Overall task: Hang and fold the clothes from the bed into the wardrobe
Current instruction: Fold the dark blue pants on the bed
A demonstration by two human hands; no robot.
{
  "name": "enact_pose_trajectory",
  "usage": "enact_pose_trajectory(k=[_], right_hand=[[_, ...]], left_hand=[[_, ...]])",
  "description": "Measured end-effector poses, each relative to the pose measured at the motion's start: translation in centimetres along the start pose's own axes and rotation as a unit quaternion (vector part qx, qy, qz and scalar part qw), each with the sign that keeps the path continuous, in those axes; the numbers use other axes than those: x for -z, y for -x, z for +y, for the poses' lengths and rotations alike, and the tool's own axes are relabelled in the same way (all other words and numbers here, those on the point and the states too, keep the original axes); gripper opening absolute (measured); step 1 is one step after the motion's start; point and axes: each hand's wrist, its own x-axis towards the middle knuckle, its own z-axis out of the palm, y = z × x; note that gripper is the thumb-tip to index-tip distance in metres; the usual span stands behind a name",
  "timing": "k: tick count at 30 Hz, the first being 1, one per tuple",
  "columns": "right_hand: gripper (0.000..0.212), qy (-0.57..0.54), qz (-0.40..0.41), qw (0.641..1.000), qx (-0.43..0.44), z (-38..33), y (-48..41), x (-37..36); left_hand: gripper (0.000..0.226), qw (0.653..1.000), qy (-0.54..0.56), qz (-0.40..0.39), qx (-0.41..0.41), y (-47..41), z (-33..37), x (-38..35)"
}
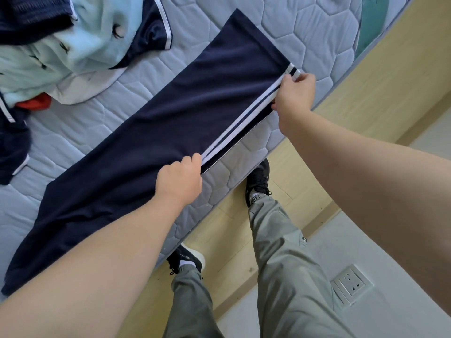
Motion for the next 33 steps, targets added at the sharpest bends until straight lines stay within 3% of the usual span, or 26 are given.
enact_pose_trajectory(k=[2,4,8,12,16,20,23,25,29,31,33], right_hand=[[0.006,0.021,0.017,1.0,-0.01,1.0,-0.5,0.4],[0.012,0.052,0.023,0.998,-0.022,2.1,-0.9,0.9],[0.016,0.1,-0.003,0.995,-0.029,2.9,-2.0,1.5],[0.013,0.149,-0.02,0.988,0.034,2.4,-2.8,1.3],[0.018,0.2,-0.043,0.973,0.105,1.9,-2.9,1.1],[0.026,0.217,-0.056,0.965,0.14,1.5,-3.0,1.0],[0.039,0.242,-0.091,0.954,0.152,1.2,-3.3,1.5],[0.039,0.286,-0.108,0.934,0.184,1.2,-3.7,2.0],[0.031,0.314,-0.119,0.905,0.261,1.1,-4.2,3.1],[0.027,0.318,-0.131,0.898,0.275,1.1,-4.5,3.2],[0.027,0.308,-0.16,0.904,0.25,1.1,-4.8,3.2]], left_hand=[[0.029,0.999,-0.005,0.026,-0.034,0.7,0.2,-0.2],[0.024,0.998,-0.029,-0.025,-0.059,1.0,0.9,-1.2],[0.034,0.996,-0.01,-0.083,-0.009,-0.3,1.8,-2.3],[0.032,0.996,0.02,-0.085,-0.013,-1.2,2.0,-2.0],[0.036,0.993,0.118,0.016,0.026,-3.7,2.1,1.2],[0.028,0.958,0.241,0.128,0.086,-10.1,2.5,6.6],[0.036,0.944,0.252,0.179,0.119,-15.7,2.2,10.4],[0.048,0.953,0.237,0.151,0.117,-19.0,2.0,12.6],[0.064,0.966,0.257,0.003,0.025,-23.5,2.5,15.5],[0.058,0.969,0.244,-0.032,0.015,-24.9,2.9,15.9],[0.037,0.969,0.237,-0.049,0.044,-26.0,3.4,15.9]])
